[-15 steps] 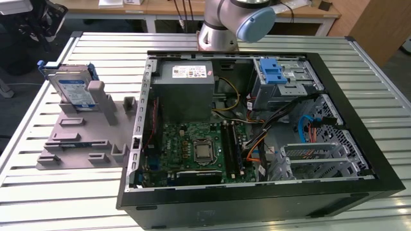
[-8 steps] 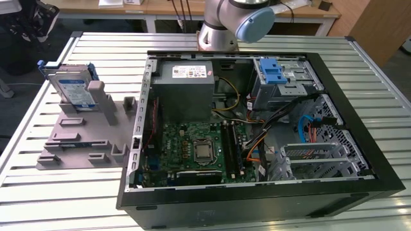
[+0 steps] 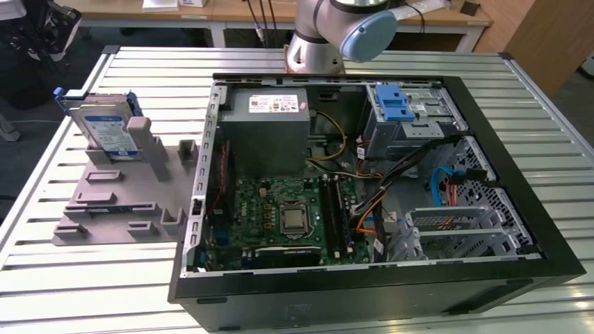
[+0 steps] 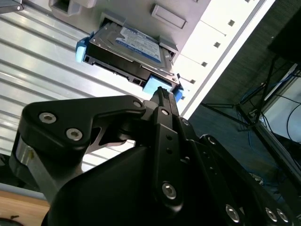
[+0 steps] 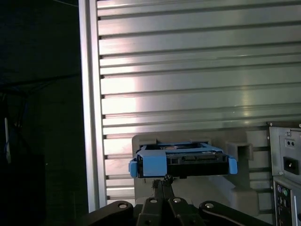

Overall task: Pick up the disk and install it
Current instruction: 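Reach for the disk, then pick up the disk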

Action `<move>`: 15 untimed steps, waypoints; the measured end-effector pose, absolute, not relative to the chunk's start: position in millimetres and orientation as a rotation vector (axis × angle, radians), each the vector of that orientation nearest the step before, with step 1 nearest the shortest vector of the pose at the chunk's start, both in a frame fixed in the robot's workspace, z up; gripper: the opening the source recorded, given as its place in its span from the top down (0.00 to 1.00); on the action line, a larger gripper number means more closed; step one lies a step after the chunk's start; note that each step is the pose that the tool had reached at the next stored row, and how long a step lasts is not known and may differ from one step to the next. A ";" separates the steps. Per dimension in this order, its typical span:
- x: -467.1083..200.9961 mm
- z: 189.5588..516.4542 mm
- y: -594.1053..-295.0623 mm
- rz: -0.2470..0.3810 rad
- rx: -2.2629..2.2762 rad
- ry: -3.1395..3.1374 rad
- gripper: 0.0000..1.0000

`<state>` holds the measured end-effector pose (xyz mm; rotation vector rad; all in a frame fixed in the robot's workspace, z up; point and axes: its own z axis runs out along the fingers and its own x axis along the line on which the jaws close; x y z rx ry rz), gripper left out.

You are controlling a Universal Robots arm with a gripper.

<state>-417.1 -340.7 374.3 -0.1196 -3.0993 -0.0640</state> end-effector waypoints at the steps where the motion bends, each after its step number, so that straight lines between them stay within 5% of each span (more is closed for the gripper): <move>1: -417.1 374.3 -340.7 -0.064 -0.120 -3.099 0.89; 15: -417.2 374.1 -340.7 -0.063 -0.078 -3.100 0.89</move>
